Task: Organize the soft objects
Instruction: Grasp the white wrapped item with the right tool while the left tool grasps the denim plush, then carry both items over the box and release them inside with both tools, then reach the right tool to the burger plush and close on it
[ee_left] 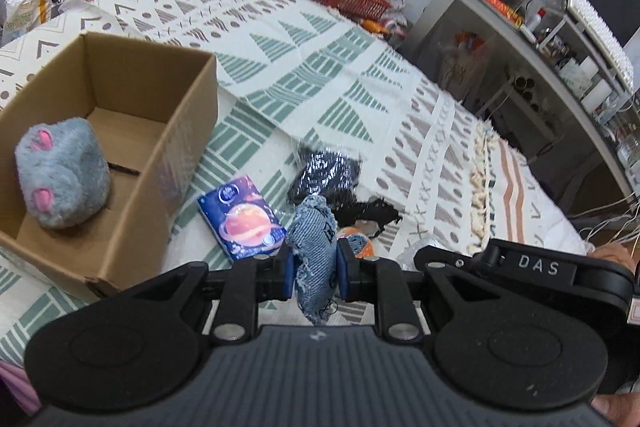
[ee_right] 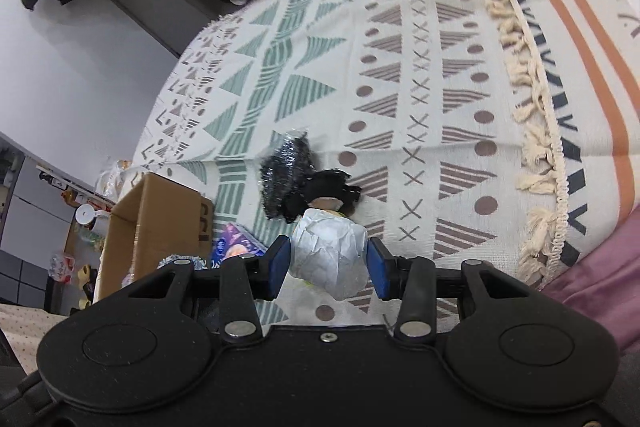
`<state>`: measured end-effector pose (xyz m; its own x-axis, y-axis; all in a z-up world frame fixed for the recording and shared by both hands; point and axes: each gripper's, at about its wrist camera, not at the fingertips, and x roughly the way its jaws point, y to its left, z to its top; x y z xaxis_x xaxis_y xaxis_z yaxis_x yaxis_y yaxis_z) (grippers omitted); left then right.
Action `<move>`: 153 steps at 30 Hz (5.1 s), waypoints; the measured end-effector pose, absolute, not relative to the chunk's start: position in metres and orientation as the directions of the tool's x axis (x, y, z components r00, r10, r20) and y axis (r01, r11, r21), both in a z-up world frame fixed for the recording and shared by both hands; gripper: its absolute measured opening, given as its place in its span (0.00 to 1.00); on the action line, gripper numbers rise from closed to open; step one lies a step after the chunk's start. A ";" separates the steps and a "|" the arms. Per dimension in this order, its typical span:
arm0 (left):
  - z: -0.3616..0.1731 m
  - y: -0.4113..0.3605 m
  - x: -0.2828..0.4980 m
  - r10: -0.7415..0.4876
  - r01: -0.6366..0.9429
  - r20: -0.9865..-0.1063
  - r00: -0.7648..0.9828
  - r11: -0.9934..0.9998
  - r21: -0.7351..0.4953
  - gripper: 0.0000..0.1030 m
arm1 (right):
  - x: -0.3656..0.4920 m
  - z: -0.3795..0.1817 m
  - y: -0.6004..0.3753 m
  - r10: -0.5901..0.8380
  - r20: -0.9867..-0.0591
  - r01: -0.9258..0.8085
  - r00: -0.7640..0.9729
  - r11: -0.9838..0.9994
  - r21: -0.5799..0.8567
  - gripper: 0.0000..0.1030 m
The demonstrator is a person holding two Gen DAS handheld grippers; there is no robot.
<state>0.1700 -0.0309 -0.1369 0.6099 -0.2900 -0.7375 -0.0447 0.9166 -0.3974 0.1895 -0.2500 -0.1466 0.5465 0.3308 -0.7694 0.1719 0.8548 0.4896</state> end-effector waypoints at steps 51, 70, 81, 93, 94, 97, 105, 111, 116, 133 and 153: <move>-0.126 0.097 0.163 -0.167 -0.309 -0.717 0.677 0.820 -0.482 0.19 | 0.208 -0.084 -0.107 0.450 -0.688 -0.101 0.570 0.869 0.485 0.40; -0.134 0.123 0.166 -0.034 -0.492 -0.772 0.634 0.753 -0.437 0.62 | 0.235 -0.104 -0.062 0.511 -0.707 -0.120 0.490 0.842 0.525 0.43; -0.132 0.117 0.166 -0.043 -0.480 -0.765 0.643 0.755 -0.446 0.75 | 0.228 -0.099 -0.089 0.460 -0.719 -0.075 0.521 0.863 0.499 0.66; -0.120 0.082 0.167 -0.022 -0.394 -0.750 0.661 0.841 -0.372 0.76 | 0.213 -0.089 -0.163 0.337 -0.741 0.020 0.580 0.904 0.427 0.86; -0.119 0.079 0.166 -0.020 -0.388 -0.748 0.663 0.846 -0.366 0.76 | 0.212 -0.088 -0.168 0.332 -0.741 0.021 0.584 0.906 0.423 0.86; -0.116 0.070 0.166 -0.028 -0.359 -0.743 0.669 0.863 -0.355 0.76 | 0.209 -0.086 -0.182 0.320 -0.746 0.033 0.584 0.909 0.415 0.87; -0.110 0.042 0.168 -0.003 -0.274 -0.725 0.689 0.925 -0.265 0.76 | 0.201 -0.091 -0.207 0.300 -0.764 0.032 0.571 0.922 0.386 0.88; -0.111 0.014 0.169 -0.014 -0.191 -0.720 0.694 0.960 -0.203 0.76 | 0.196 -0.099 -0.222 0.298 -0.756 0.047 0.583 0.917 0.397 0.89; -0.118 -0.003 0.172 -0.065 -0.137 -0.741 0.668 0.968 -0.209 0.76 | 0.197 -0.113 -0.227 0.300 -0.760 0.058 0.576 0.913 0.404 0.93; -0.135 -0.043 0.186 -0.073 -0.099 -0.764 0.642 0.979 -0.176 0.75 | 0.211 -0.155 -0.253 0.360 -0.785 0.179 0.503 0.846 0.503 0.94; -0.187 -0.056 0.220 0.009 -0.342 -0.842 0.540 0.916 -0.209 0.72 | 0.242 -0.209 -0.260 0.508 -0.773 0.249 0.380 0.748 0.614 0.77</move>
<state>0.2203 -0.0557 -0.1871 0.5396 0.0092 -0.8418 -0.3419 0.9162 -0.2091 0.2422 -0.2600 -0.2088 0.3803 0.5078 -0.7730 0.2494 0.7485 0.6145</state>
